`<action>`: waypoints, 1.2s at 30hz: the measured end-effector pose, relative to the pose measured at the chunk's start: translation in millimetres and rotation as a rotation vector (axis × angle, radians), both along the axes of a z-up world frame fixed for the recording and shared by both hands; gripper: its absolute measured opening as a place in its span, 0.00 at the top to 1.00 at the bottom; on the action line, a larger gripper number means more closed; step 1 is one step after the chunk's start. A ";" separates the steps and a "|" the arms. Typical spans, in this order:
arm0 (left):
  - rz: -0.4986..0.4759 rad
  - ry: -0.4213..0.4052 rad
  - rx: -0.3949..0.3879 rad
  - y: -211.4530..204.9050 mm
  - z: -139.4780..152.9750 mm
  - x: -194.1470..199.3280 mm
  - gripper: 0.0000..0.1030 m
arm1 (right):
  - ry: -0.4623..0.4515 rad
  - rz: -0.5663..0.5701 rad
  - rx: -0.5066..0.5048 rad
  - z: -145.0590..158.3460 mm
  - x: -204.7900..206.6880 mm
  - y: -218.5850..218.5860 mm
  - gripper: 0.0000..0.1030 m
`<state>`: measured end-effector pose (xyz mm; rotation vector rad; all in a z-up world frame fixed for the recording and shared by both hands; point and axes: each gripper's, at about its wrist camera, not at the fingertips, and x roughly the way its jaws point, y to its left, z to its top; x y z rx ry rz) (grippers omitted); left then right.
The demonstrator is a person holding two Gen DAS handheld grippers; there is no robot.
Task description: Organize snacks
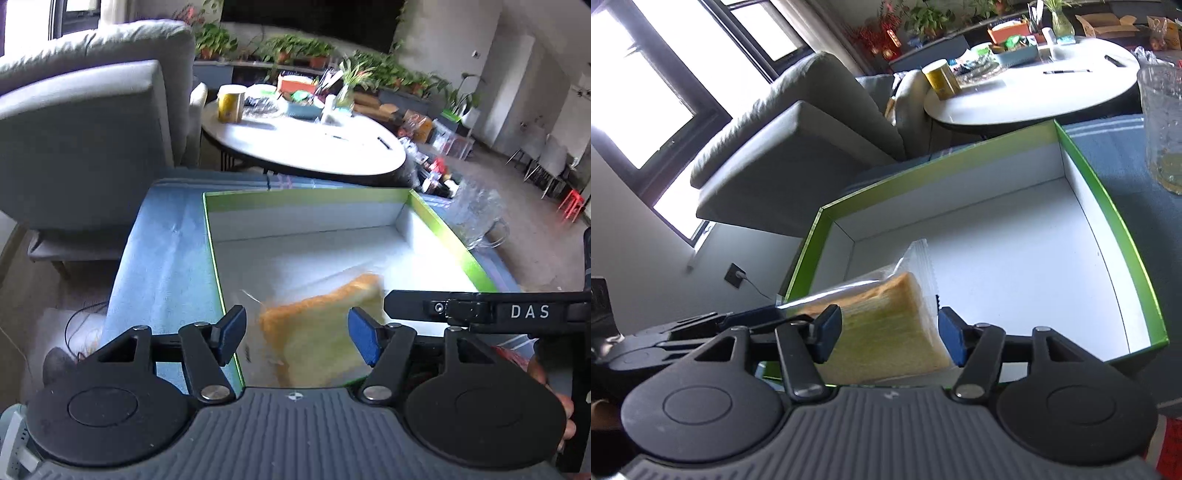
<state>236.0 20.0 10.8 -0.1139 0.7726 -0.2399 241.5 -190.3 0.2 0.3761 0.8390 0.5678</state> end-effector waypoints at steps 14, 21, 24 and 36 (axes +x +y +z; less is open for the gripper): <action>0.048 -0.049 0.032 28.2 4.8 -86.5 0.37 | -0.129 0.067 0.004 29.4 -61.9 7.2 0.22; 0.031 0.003 0.097 20.6 -21.1 -116.2 0.37 | -0.130 0.086 0.002 25.5 -84.6 17.9 0.22; 0.007 0.024 0.081 18.8 -34.3 -128.7 0.47 | -0.134 0.096 -0.009 25.4 -95.2 21.7 0.22; -0.075 -0.156 0.004 29.2 0.4 -181.5 0.65 | -0.154 0.108 -0.028 27.2 -122.9 29.1 0.22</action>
